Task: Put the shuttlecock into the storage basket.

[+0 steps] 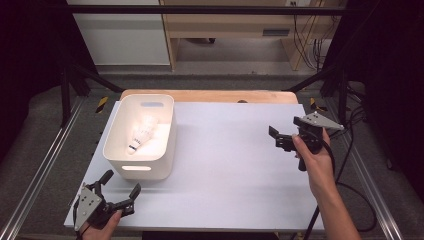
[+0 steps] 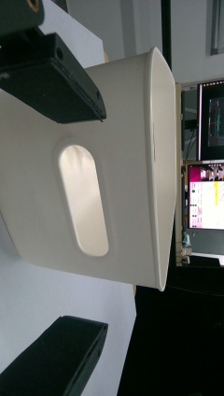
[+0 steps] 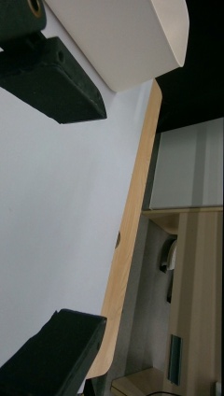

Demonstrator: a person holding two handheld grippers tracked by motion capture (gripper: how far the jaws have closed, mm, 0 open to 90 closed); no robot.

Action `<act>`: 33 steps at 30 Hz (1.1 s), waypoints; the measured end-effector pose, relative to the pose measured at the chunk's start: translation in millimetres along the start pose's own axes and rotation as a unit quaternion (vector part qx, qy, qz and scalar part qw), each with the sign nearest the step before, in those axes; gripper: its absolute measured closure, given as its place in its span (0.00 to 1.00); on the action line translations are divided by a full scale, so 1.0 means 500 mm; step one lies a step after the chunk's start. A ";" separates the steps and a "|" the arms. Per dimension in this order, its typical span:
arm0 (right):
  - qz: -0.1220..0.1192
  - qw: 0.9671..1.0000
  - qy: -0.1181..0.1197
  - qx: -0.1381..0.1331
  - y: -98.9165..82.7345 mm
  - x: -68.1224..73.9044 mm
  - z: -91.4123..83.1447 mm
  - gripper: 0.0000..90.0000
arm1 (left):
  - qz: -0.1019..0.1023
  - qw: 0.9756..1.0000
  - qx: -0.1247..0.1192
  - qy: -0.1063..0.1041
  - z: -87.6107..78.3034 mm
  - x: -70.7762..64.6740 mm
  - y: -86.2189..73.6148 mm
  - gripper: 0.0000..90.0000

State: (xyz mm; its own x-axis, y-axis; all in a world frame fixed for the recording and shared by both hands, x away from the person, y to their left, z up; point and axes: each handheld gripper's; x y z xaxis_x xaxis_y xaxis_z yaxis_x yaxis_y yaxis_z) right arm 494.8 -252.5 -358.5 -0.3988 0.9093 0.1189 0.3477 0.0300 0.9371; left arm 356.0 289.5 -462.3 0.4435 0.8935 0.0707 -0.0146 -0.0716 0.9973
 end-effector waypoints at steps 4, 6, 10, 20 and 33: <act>-0.001 1.000 -0.005 0.002 -0.007 -0.004 -0.009 0.04 | -0.001 1.000 -0.001 -0.001 0.000 -0.001 0.000 0.01; -0.001 1.000 -0.007 0.002 -0.011 -0.006 -0.014 0.04 | -0.001 1.000 0.000 -0.001 0.000 -0.001 0.000 0.01; 0.001 1.000 -0.012 0.000 -0.021 -0.009 -0.023 0.04 | -0.001 1.000 -0.001 -0.002 0.000 -0.001 0.001 0.01; -0.002 1.000 -0.016 0.003 -0.053 -0.013 -0.042 0.04 | -0.002 1.000 -0.003 0.000 -0.002 0.000 0.001 0.01; -0.009 1.000 -0.023 -0.011 -0.093 -0.003 -0.071 0.04 | -0.003 1.000 -0.003 0.002 -0.005 0.001 0.001 0.01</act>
State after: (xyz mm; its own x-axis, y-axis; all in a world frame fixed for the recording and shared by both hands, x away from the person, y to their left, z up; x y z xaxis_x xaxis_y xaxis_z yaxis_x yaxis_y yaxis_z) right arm 449.1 -270.1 -390.8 -0.3655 0.9266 0.0883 0.3223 0.0369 0.9459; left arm 354.0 291.1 -461.7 0.4399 0.8957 0.0653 -0.0179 -0.0639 0.9978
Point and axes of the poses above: each handheld gripper's, and its own axes: z roughly forward along the jaws, y roughly out of its top, x roughly to its left, and after that the axes turned 3 degrees about z, right-handed
